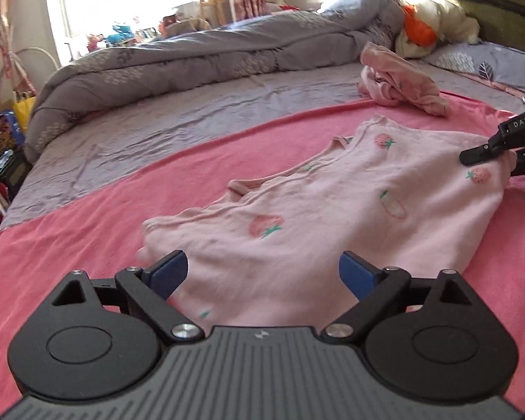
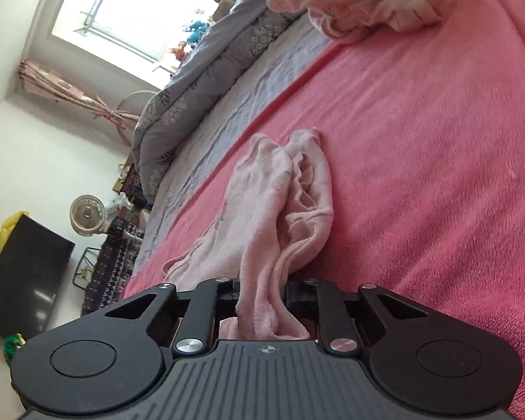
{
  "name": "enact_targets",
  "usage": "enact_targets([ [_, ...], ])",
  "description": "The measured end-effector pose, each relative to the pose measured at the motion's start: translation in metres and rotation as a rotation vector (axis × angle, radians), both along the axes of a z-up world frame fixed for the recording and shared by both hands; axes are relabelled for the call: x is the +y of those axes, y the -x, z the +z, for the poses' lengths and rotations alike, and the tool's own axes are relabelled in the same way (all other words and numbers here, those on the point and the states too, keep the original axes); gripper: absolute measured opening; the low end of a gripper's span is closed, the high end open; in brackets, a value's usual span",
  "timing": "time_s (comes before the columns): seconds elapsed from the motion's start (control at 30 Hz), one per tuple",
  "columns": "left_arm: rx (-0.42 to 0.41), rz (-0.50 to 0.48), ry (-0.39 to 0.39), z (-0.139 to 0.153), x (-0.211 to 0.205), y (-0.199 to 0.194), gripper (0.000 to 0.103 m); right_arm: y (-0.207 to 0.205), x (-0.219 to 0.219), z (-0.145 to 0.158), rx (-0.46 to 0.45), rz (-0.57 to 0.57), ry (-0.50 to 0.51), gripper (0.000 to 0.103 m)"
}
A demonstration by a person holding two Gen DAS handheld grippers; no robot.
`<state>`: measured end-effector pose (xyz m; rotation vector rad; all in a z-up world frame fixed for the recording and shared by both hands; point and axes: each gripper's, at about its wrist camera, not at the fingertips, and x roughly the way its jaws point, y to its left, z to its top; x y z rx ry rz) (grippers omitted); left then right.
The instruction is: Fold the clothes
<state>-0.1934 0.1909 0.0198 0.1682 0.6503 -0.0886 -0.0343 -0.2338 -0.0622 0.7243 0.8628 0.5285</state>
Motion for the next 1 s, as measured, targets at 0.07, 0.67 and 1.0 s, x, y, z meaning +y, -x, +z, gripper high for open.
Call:
enact_targets([
  [0.07,-0.005,0.075,0.034,-0.006,0.022,0.023,0.096,0.002,0.024,0.029,-0.084,0.032,0.067,0.018],
  [0.67,-0.083,0.296,0.145,-0.044,0.086,0.095,0.102,0.141,0.308,0.051,-0.565,0.634,0.559,0.018],
  [1.0,-0.090,0.295,0.144,-0.048,0.089,0.097,0.102,0.166,0.300,0.048,-0.614,0.753,0.576,0.040],
])
